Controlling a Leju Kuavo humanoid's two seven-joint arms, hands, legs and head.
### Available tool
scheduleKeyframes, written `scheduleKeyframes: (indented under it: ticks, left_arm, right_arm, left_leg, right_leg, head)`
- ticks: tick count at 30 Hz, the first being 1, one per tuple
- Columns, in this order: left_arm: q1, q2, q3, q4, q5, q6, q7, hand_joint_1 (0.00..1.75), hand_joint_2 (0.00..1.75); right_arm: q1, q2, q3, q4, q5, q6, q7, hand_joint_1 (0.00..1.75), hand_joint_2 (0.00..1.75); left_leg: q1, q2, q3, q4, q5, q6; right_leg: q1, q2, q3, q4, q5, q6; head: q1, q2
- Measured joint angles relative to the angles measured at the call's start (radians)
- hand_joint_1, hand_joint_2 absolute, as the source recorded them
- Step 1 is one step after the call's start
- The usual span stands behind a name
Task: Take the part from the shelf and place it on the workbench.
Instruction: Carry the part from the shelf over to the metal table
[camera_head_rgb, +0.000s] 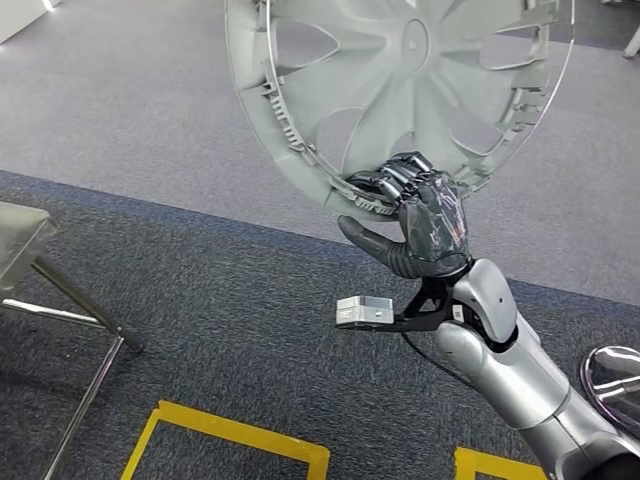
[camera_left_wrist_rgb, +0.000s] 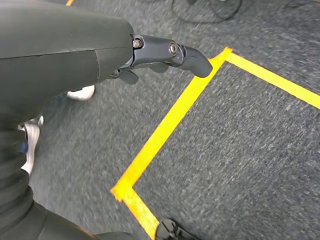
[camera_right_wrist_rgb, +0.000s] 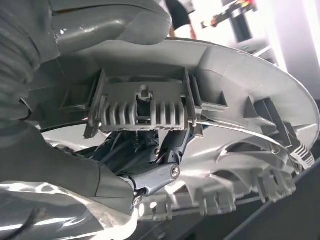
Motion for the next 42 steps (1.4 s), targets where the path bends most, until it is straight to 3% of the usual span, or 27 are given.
scheduleKeyframes:
  ticks: [1, 2, 3, 5, 7, 9, 11, 13, 15, 17, 18, 19, 21, 23, 24, 26, 28, 30, 32, 33, 34, 35, 37, 39, 41, 42]
  left_arm:
    - [-0.001, -0.002, 0.004, -0.002, 0.0, -0.006, 0.0, 0.0, 1.75]
    - [-0.001, -0.003, 0.007, -0.003, -0.001, -0.01, 0.0, 0.0, 1.75]
    - [-0.001, -0.005, 0.009, -0.003, -0.003, -0.013, -0.001, 0.0, 1.75]
    - [-0.001, -0.008, 0.012, -0.004, -0.006, -0.016, -0.003, 0.0, 1.75]
    - [-0.001, -0.01, 0.015, -0.005, -0.009, -0.018, -0.006, 0.0, 1.75]
    - [0.0, -0.012, 0.018, -0.006, -0.014, -0.019, -0.011, 0.0, 1.75]
    - [0.004, -0.012, 0.018, -0.006, -0.024, -0.021, -0.017, 0.0, 1.75]
    - [0.004, -0.011, 0.019, -0.006, -0.034, -0.022, -0.024, 0.0, 1.75]
    - [0.002, -0.012, 0.019, -0.006, -0.041, -0.022, -0.033, 0.0, 1.75]
    - [0.001, -0.012, 0.019, -0.006, -0.045, -0.022, -0.041, 0.0, 1.75]
    - [0.001, -0.012, 0.019, -0.006, -0.047, -0.022, -0.045, 0.0, 1.75]
    - [0.002, -0.012, 0.019, -0.006, -0.049, -0.021, -0.048, 0.0, 1.75]
    - [0.002, -0.01, 0.019, -0.006, -0.052, -0.02, -0.053, 0.0, 1.75]
    - [0.001, -0.01, 0.019, -0.006, -0.052, -0.019, -0.054, 0.0, 1.75]
    - [0.001, -0.01, 0.019, -0.006, -0.052, -0.019, -0.055, 0.0, 1.75]
    - [0.002, -0.01, 0.019, -0.006, -0.052, -0.019, -0.055, 0.0, 1.75]
    - [0.001, -0.011, 0.019, -0.006, -0.053, -0.018, -0.055, 0.0, 1.75]
    - [-0.001, -0.01, 0.019, -0.006, -0.056, -0.018, -0.055, 0.0, 1.75]
    - [-0.002, -0.01, 0.019, -0.006, -0.064, -0.018, -0.056, 0.0, 1.75]
    - [-0.002, -0.01, 0.019, -0.006, -0.067, -0.018, -0.057, 0.0, 1.75]
    - [-0.001, -0.01, 0.019, -0.006, -0.07, -0.017, -0.059, 0.0, 1.75]
    - [-0.001, -0.01, 0.019, -0.006, -0.073, -0.017, -0.06, 0.0, 1.75]
    - [-0.001, -0.01, 0.018, -0.006, -0.081, -0.016, -0.064, 0.0, 1.75]
    - [0.0, -0.01, 0.018, -0.006, -0.093, -0.015, -0.067, 0.0, 1.75]
    - [0.003, -0.009, 0.017, -0.006, -0.103, -0.013, -0.069, 0.0, 1.75]
    - [0.005, -0.008, 0.017, -0.005, -0.107, -0.013, -0.07, 0.0, 1.75]
  right_arm:
    - [-0.001, 0.0, 0.004, 0.004, -0.001, 0.0, 0.0, 1.75, 1.75]
    - [-0.001, 0.0, 0.008, 0.007, -0.003, 0.0, 0.0, 1.75, 1.75]
    - [-0.001, 0.0, 0.011, 0.01, -0.004, 0.0, 0.0, 1.75, 1.75]
    - [-0.001, 0.0, 0.014, 0.014, -0.007, 0.0, 0.001, 1.75, 1.75]
    - [-0.003, 0.0, 0.015, 0.017, -0.009, 0.0, 0.001, 1.75, 1.75]
    - [-0.007, 0.0, 0.018, 0.021, -0.01, 0.0, 0.0, 1.75, 1.75]
    - [-0.011, 0.001, 0.021, 0.024, -0.012, 0.0, -0.001, 1.75, 1.75]
    - [-0.013, 0.001, 0.023, 0.028, -0.014, 0.0, -0.001, 1.75, 1.75]
    - [-0.013, 0.001, 0.025, 0.032, -0.014, -0.001, -0.001, 1.75, 1.75]
    - [-0.012, 0.001, 0.028, 0.036, -0.013, -0.001, -0.004, 1.75, 1.75]
    - [-0.011, 0.001, 0.029, 0.038, -0.013, -0.002, -0.005, 1.75, 1.75]
    - [-0.01, 0.001, 0.03, 0.039, -0.014, -0.002, -0.005, 1.75, 1.75]
    - [-0.009, 0.001, 0.031, 0.039, -0.015, -0.003, -0.005, 1.75, 1.75]
    - [-0.01, 0.001, 0.031, 0.039, -0.016, -0.004, -0.006, 1.75, 1.75]
    - [-0.01, 0.001, 0.031, 0.039, -0.015, -0.004, -0.006, 1.75, 1.75]
    - [-0.011, 0.001, 0.032, 0.039, -0.015, -0.004, -0.007, 1.75, 1.75]
    - [-0.012, 0.001, 0.033, 0.039, -0.016, -0.005, -0.007, 1.75, 1.75]
    - [-0.011, 0.0, 0.033, 0.04, -0.017, -0.006, -0.006, 1.75, 1.75]
    - [-0.007, 0.0, 0.035, 0.042, -0.016, -0.007, -0.006, 1.75, 1.75]
    - [-0.006, 0.0, 0.036, 0.043, -0.016, -0.007, -0.006, 1.75, 1.75]
    - [-0.004, 0.0, 0.036, 0.044, -0.016, -0.007, -0.005, 1.75, 1.75]
    - [-0.004, 0.0, 0.036, 0.044, -0.016, -0.007, -0.005, 1.75, 1.75]
    - [-0.003, 0.0, 0.036, 0.044, -0.015, -0.008, -0.003, 1.75, 1.75]
    - [0.001, -0.001, 0.036, 0.044, -0.014, -0.009, -0.002, 1.75, 1.75]
    - [0.005, -0.001, 0.036, 0.044, -0.012, -0.011, -0.001, 1.75, 1.75]
    - [0.006, -0.001, 0.036, 0.044, -0.012, -0.011, 0.001, 1.75, 1.75]
  left_leg:
    - [-0.001, -0.015, 0.0, 0.0, -0.001, 0.002]
    - [-0.001, -0.03, 0.001, 0.001, -0.001, 0.002]
    - [-0.002, -0.044, 0.003, 0.001, -0.002, 0.003]
    - [-0.002, -0.074, 0.007, 0.002, -0.003, 0.002]
    - [-0.001, -0.099, 0.003, 0.006, -0.004, -0.004]
    - [0.005, -0.122, -0.008, 0.007, 0.0, -0.017]
    - [0.01, -0.135, -0.013, 0.006, 0.002, -0.029]
    - [0.006, -0.091, -0.027, 0.04, -0.023, -0.039]
    - [0.005, -0.025, -0.077, 0.149, -0.081, -0.048]
    - [0.011, -0.002, -0.129, 0.26, -0.119, -0.056]
    - [0.014, 0.002, -0.134, 0.271, -0.113, -0.059]
    - [0.016, 0.007, -0.118, 0.241, -0.089, -0.061]
    - [0.015, 0.043, -0.046, 0.107, -0.027, -0.061]
    - [0.007, 0.079, 0.001, 0.013, -0.003, -0.05]
    - [0.002, 0.083, 0.005, 0.002, -0.008, -0.044]
    - [0.002, 0.06, 0.005, -0.001, -0.008, -0.029]
    - [0.007, 0.037, 0.01, -0.006, -0.007, -0.016]
    - [0.009, 0.015, 0.013, -0.009, -0.007, -0.008]
    - [0.008, -0.012, 0.014, -0.008, -0.007, -0.004]
    - [0.008, -0.027, 0.014, -0.008, -0.008, -0.004]
    - [0.008, -0.042, 0.015, -0.008, -0.008, -0.004]
    - [0.008, -0.056, 0.016, -0.007, -0.008, -0.004]
    - [0.009, -0.082, 0.015, -0.005, -0.009, -0.009]
    - [0.013, -0.106, 0.004, -0.001, -0.006, -0.019]
    - [0.019, -0.127, -0.004, -0.002, -0.004, -0.033]
    - [0.017, -0.117, -0.006, 0.002, -0.008, -0.039]
  right_leg:
    - [0.0, 0.01, -0.039, 0.063, -0.016, 0.0]
    - [0.001, 0.014, -0.067, 0.097, -0.014, -0.001]
    - [0.001, 0.016, -0.077, 0.094, 0.007, -0.003]
    - [0.001, 0.038, -0.046, -0.015, 0.091, -0.01]
    - [-0.003, 0.089, 0.003, -0.132, 0.144, -0.018]
    - [-0.002, 0.11, 0.022, -0.168, 0.145, -0.021]
    - [0.0, 0.087, 0.029, -0.177, 0.146, -0.027]
    - [-0.003, 0.057, 0.042, -0.19, 0.149, -0.037]
    - [-0.002, 0.025, 0.051, -0.195, 0.147, -0.044]
    - [0.0, -0.007, 0.055, -0.195, 0.142, -0.046]
    - [0.0, -0.022, 0.058, -0.195, 0.14, -0.046]
    - [-0.001, -0.036, 0.061, -0.195, 0.136, -0.044]
    - [0.001, -0.061, 0.071, -0.194, 0.129, -0.037]
    - [0.006, -0.081, 0.078, -0.193, 0.121, -0.027]
    - [0.008, -0.091, 0.08, -0.193, 0.118, -0.022]
    - [0.007, -0.106, 0.084, -0.195, 0.11, -0.011]
    - [0.002, -0.067, 0.074, -0.165, 0.083, -0.002]
    - [-0.001, -0.006, 0.02, -0.055, 0.03, 0.0]
    - [0.0, 0.013, -0.055, 0.074, -0.009, -0.001]
    - [0.0, 0.015, -0.077, 0.099, -0.002, -0.003]
    - [0.0, 0.017, -0.081, 0.084, 0.025, -0.005]
    - [0.0, 0.025, -0.065, 0.03, 0.067, -0.009]
    - [-0.005, 0.072, -0.014, -0.103, 0.137, -0.015]
    - [-0.006, 0.109, 0.018, -0.171, 0.154, -0.017]
    - [-0.005, 0.094, 0.026, -0.18, 0.149, -0.02]
    - [-0.005, 0.081, 0.03, -0.183, 0.149, -0.024]
  head:
    - [0.002, 0.0]
    - [0.002, 0.0]
    - [0.002, 0.0]
    - [0.003, 0.0]
    - [0.002, 0.0]
    - [0.0, 0.0]
    - [0.001, 0.0]
    - [-0.004, 0.0]
    - [-0.009, 0.0]
    - [-0.009, 0.0]
    - [-0.01, 0.0]
    - [-0.01, 0.0]
    - [-0.01, 0.0]
    - [-0.009, 0.0]
    - [-0.009, 0.0]
    - [-0.009, 0.0]
    - [-0.006, 0.0]
    - [0.0, 0.0]
    - [0.002, 0.0]
    - [0.002, 0.0]
    - [0.002, 0.0]
    - [0.002, 0.0]
    - [0.001, 0.0]
    - [0.001, 0.0]
    - [0.002, 0.0]
    - [0.001, 0.0]
